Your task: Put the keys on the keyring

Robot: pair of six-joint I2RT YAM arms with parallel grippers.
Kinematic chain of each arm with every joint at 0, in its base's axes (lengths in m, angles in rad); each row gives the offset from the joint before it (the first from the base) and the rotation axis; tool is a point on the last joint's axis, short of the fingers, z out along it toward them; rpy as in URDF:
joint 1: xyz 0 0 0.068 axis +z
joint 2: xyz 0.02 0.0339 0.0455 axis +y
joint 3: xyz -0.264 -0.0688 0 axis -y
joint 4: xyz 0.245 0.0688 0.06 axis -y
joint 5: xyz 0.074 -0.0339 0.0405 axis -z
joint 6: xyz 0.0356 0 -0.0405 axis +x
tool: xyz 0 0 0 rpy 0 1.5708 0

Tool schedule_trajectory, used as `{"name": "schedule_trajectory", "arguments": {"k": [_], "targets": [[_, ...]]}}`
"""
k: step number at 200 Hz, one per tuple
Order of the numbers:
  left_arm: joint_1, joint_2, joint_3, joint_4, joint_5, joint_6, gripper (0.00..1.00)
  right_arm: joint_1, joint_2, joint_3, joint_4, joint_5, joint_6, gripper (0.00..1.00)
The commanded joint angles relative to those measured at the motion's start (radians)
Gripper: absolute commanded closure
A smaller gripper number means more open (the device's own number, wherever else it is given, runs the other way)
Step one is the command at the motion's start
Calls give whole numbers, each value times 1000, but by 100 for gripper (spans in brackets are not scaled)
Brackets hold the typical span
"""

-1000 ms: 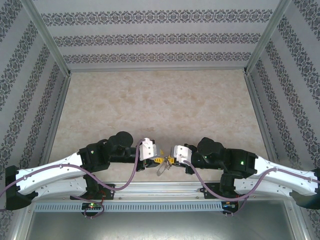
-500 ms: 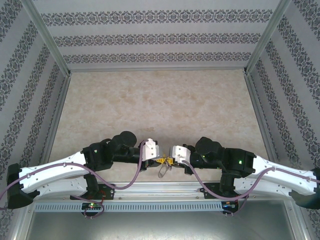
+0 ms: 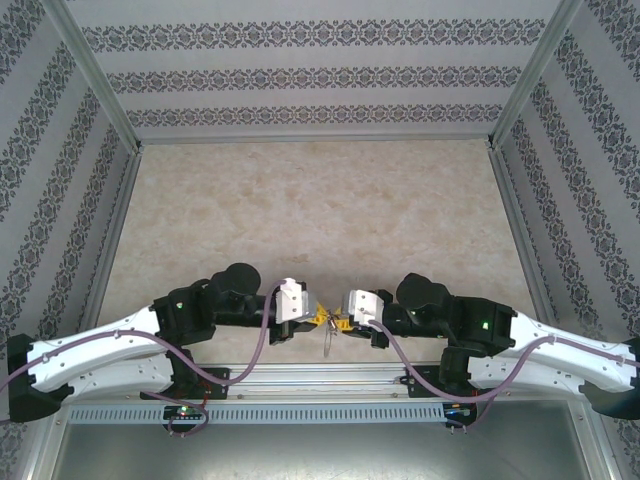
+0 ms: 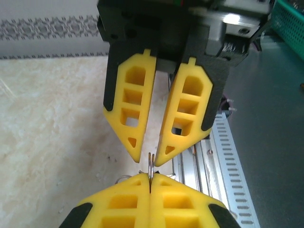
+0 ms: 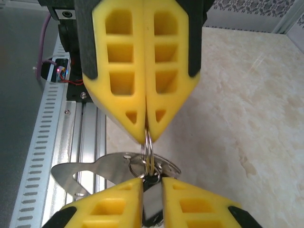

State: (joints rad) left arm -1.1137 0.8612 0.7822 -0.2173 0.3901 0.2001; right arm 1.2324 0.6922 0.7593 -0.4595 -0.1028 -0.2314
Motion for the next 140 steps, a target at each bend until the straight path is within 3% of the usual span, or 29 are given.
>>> {"name": "schedule_trajectory", "arguments": {"k": [1, 140], "targets": [[-9, -36, -19, 81, 27, -25, 100, -6, -23, -4, 36, -10, 23, 81], [-9, -68, -65, 197, 71, -70, 100, -6, -15, -35, 107, -64, 32, 80]]}}
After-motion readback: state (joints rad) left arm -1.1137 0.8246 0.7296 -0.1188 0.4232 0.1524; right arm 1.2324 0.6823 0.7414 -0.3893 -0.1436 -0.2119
